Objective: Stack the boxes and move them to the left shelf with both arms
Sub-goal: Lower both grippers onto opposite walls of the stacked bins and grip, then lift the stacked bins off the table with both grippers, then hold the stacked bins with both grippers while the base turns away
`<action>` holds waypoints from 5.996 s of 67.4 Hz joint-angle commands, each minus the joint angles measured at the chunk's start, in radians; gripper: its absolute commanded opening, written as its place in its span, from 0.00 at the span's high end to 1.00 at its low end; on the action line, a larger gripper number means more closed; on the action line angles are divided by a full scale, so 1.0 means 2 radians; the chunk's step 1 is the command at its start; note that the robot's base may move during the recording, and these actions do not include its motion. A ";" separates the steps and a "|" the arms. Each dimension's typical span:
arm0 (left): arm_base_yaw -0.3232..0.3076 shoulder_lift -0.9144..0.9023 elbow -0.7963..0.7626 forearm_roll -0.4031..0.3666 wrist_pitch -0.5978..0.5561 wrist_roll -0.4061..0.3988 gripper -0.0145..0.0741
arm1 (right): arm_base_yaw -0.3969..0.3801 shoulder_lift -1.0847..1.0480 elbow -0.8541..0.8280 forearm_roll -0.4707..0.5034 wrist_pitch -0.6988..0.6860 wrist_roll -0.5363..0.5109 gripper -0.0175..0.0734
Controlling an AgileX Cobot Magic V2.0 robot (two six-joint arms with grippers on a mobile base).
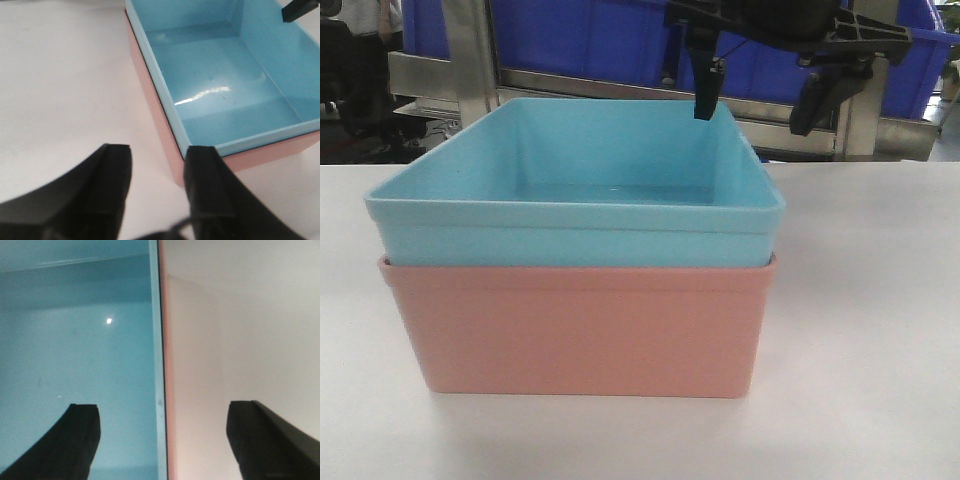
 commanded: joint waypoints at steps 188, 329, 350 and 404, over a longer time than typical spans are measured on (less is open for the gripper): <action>-0.151 0.349 -0.366 0.170 0.152 -0.358 0.85 | 0.116 -0.094 -0.031 -0.113 0.058 -0.018 0.75; -0.182 0.383 -0.366 0.190 0.090 -0.395 0.85 | 0.164 -0.073 -0.031 -0.140 0.025 0.034 0.75; -0.182 0.383 -0.366 0.190 0.090 -0.395 0.85 | 0.164 -0.073 -0.031 -0.140 0.025 0.034 0.75; -0.182 0.383 -0.366 0.190 0.090 -0.395 0.85 | 0.163 -0.073 -0.031 -0.140 0.024 0.034 0.75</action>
